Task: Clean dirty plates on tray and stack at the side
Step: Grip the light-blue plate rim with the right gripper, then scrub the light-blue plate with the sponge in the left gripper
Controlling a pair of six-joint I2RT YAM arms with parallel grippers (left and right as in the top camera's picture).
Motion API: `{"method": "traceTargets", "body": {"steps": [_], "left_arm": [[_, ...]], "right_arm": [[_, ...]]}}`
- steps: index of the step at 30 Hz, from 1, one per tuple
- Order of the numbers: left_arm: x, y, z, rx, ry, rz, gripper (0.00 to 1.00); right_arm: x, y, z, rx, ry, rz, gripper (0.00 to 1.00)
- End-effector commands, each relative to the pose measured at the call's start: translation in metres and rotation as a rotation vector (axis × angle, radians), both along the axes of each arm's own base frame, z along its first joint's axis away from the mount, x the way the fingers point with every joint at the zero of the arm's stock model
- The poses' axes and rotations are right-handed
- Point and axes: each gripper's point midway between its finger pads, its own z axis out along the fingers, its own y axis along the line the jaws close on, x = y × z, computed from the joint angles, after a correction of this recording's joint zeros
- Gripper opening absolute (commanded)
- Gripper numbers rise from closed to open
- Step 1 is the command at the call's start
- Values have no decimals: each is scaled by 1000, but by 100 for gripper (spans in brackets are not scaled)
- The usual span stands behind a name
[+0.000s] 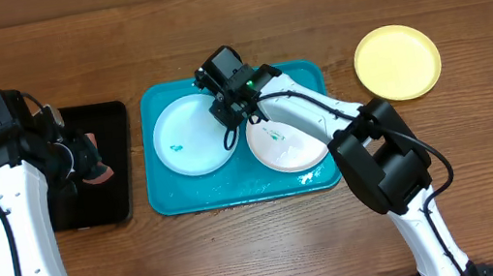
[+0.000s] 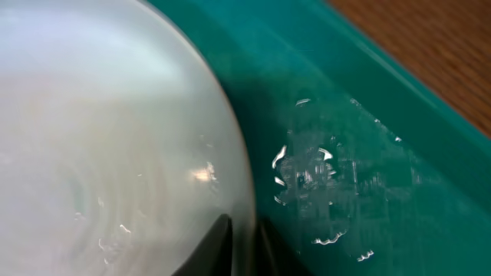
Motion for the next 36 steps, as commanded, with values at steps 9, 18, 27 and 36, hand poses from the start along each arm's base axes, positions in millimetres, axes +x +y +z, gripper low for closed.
{"method": "traceTargets", "body": {"steps": [9,18,27,36], "left_arm": [[9,-54,1,-191,-63,-185,4],[22,-109,-27,-231,-71,-217,4],[38,-144,-84,-124,-95,-135,4],[48,-160,-146,-115,-21,-148,4]], "right_arm": [[-23,3,-12,73,185,-166,4],[-45,-8,-20,63,335,-335,4],[-45,-11,-20,76,358,-429,4],[-49,-12,-21,72,380,-443,4]]}}
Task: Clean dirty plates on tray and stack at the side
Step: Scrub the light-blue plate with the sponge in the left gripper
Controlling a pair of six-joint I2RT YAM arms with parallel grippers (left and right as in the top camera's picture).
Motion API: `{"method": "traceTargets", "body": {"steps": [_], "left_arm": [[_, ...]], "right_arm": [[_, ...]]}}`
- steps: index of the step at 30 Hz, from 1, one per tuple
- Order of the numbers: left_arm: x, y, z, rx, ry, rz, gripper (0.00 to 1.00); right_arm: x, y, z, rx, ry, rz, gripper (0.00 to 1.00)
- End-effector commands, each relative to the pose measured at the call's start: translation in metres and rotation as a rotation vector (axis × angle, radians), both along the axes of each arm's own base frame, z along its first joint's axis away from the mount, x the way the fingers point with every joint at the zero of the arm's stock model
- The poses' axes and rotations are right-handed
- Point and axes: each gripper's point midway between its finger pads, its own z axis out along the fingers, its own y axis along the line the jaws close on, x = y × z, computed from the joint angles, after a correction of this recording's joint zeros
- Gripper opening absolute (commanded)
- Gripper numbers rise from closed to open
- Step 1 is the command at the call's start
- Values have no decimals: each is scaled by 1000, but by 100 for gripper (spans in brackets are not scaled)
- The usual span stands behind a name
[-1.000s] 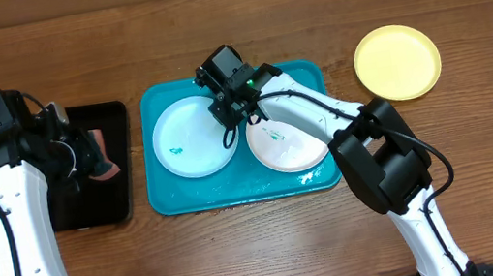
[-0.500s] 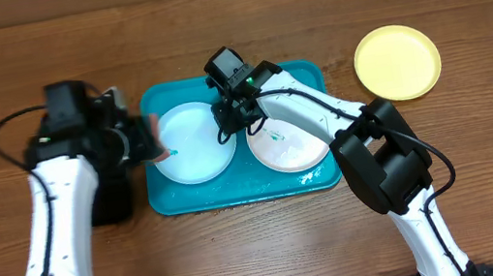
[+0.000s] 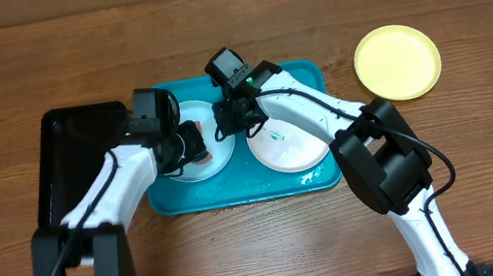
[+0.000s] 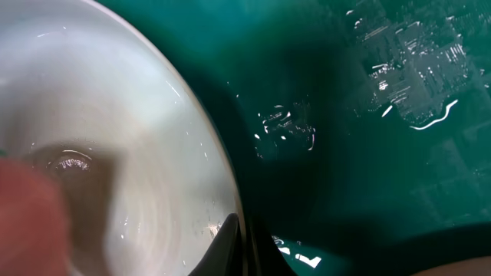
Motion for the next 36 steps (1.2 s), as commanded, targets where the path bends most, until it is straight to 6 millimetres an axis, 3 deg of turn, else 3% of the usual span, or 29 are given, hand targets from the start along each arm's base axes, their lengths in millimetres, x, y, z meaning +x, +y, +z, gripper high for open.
{"method": "traceTargets", "body": {"steps": [1,6,12,19,23,25,29,36], "left_arm": [[1,10,-20,28,35,55,4],[4,33,-26,143,25,94,4],[-6,70,-28,365,52,93,4],[8,88,3,499,47,69,4],[23,76,18,434,11,57,4],[27,53,16,314,-4,18,4],[27,11,7,80,8,-37,4],[12,-9,-20,16,114,-72,4]], "right_arm": [[-9,-8,-15,-44,42,-18,4],[-10,-8,-15,-45,42,-15,4],[-9,-9,-15,-48,39,-12,4],[-10,-9,-15,-51,41,-13,4],[-10,-10,-15,-53,40,-13,4],[-9,-10,-15,-53,39,-13,4],[-9,-9,-15,-50,36,-13,4],[-8,-10,-15,-55,32,-16,4]]}}
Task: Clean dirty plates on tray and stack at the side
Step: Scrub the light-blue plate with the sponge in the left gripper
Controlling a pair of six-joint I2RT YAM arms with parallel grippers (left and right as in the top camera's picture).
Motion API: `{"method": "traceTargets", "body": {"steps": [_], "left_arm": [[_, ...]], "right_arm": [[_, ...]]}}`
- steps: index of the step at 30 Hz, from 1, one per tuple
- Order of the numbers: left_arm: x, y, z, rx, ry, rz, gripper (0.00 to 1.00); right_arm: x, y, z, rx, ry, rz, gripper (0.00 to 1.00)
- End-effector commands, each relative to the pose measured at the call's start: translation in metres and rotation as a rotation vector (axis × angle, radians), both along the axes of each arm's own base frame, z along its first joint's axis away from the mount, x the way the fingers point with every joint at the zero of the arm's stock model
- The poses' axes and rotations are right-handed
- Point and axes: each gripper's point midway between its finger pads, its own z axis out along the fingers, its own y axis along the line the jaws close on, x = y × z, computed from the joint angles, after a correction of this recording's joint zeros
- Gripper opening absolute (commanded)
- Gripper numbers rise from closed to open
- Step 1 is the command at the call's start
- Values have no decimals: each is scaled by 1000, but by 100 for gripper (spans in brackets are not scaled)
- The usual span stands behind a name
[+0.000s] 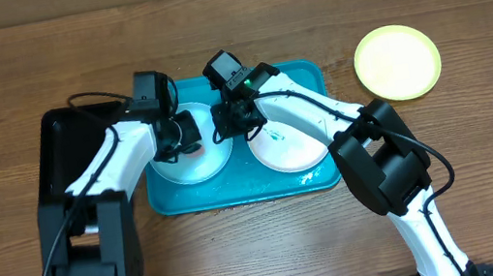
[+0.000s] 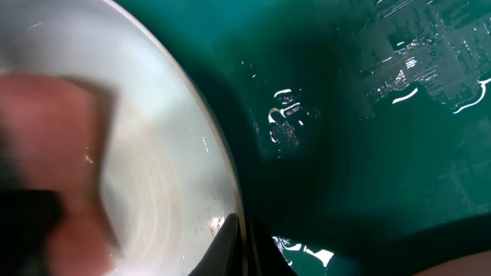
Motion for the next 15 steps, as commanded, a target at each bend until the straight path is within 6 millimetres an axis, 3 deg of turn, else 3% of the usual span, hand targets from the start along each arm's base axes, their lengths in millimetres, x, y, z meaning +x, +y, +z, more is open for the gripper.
{"method": "traceTargets", "body": {"steps": [1,9,15], "left_arm": [[-9,-14,-8,-48,49,-36,4],[-30,51,-14,312,129,40,4],[-27,76,11,461,112,69,4]], "right_arm": [[-2,-14,-15,-67,8,-15,4],[0,-16,-15,-77,1,-18,4],[0,-16,-15,-77,1,-18,4]]}}
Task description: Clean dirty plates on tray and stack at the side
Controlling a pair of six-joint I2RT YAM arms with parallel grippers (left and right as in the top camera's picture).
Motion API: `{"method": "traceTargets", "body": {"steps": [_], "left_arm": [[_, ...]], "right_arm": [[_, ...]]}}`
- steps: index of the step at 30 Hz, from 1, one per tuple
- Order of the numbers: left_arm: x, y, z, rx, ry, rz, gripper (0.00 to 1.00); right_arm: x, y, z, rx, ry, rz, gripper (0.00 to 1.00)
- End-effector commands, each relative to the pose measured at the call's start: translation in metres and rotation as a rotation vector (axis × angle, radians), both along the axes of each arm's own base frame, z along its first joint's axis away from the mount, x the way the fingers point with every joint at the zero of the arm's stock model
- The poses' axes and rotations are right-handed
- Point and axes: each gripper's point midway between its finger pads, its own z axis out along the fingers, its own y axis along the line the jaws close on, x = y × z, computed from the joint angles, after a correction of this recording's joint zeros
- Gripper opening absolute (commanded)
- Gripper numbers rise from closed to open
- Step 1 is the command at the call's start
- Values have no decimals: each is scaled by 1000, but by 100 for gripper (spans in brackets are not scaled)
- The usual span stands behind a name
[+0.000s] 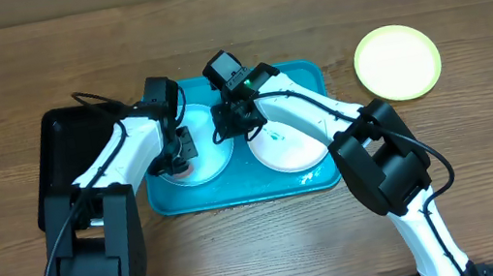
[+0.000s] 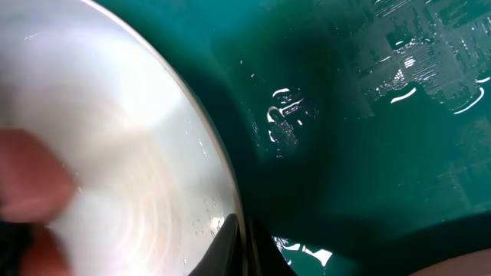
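Two white plates lie in the teal tray (image 1: 308, 74). My right gripper (image 1: 228, 127) is shut on the right rim of the left plate (image 1: 211, 159). In the right wrist view its fingertips (image 2: 227, 244) pinch that rim of the left plate (image 2: 123, 107) from both sides. My left gripper (image 1: 177, 154) presses down on the same plate, shut on a pink sponge (image 2: 27, 188) that shows blurred at the wrist view's left edge. The right plate (image 1: 290, 153) carries a small green smear.
A yellow plate (image 1: 398, 61) sits on the wooden table to the right of the tray. A black tray (image 1: 60, 166) lies to the left, close against the teal one. Water glistens on the teal tray floor (image 2: 383, 92).
The left gripper and its sponge have shifted from the far part of the left plate toward its front-left part. The right gripper still pinches the rim in the same spot.
At first the left gripper held the pink sponge over the black tray while the right gripper pinched the left plate's rim. Later the sponge was on that plate, at a different spot each time, and the green marks once on it no longer show.
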Motion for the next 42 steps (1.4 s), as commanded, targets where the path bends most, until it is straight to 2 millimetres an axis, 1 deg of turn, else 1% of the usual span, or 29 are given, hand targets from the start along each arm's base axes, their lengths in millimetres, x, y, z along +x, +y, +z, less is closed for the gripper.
{"method": "traceTargets", "body": {"steps": [1,5,6,8,9,11,12,14,15,17,20,21,23,24,25,26,27,30,32,34,36,38,42], "left_arm": [[15,31,30,169,-72,25,4],[32,28,72,145,-164,56,4],[36,27,86,134,-196,78,4],[41,26,112,96,-259,99,4],[42,26,121,81,-282,105,4],[42,33,145,34,-347,133,4],[41,36,151,27,-361,144,4],[36,52,164,9,-390,190,4],[32,65,169,-10,-396,226,4],[26,79,170,-44,-385,253,4],[14,103,163,-97,-342,297,4],[9,109,161,-115,-329,307,4],[4,119,156,-141,-312,307,4],[2,119,156,-167,-310,293,4],[3,116,156,-198,-314,263,4],[6,107,158,-245,-324,206,4],[7,102,160,-272,-331,175,4],[10,83,163,-346,-343,90,4],[10,78,163,-349,-337,75,4],[11,73,163,-354,-334,61,4],[12,64,164,-376,-335,40,4],[13,53,166,-407,-337,15,4],[17,25,167,-435,-336,-63,4]], "right_arm": [[0,-15,-15,-72,3,-18,4],[0,-15,-15,-72,1,-16,4],[0,-14,-14,-71,-2,-11,4],[2,-13,-7,-66,-18,11,4],[4,-12,-3,-63,-30,23,4],[7,-8,16,-50,-72,67,4],[9,-7,22,-46,-87,77,4],[16,-6,46,-54,-152,102,4],[21,-8,62,-78,-207,103,4],[30,-11,85,-130,-301,115,4],[38,-18,129,-258,-473,145,4],[40,-21,147,-312,-539,135,4],[40,-23,174,-389,-642,113,4],[39,-23,187,-423,-688,96,4],[36,-21,193,-435,-713,91,4],[32,-16,194,-430,-717,101,4],[27,-11,191,-412,-701,122,4],[10,7,163,-283,-565,187,4],[7,10,147,-189,-464,162,4],[7,7,138,-117,-384,125,4],[5,3,129,-63,-315,127,4],[4,-5,117,-28,-253,123,4],[9,-20,88,-23,-219,98,4]]}}
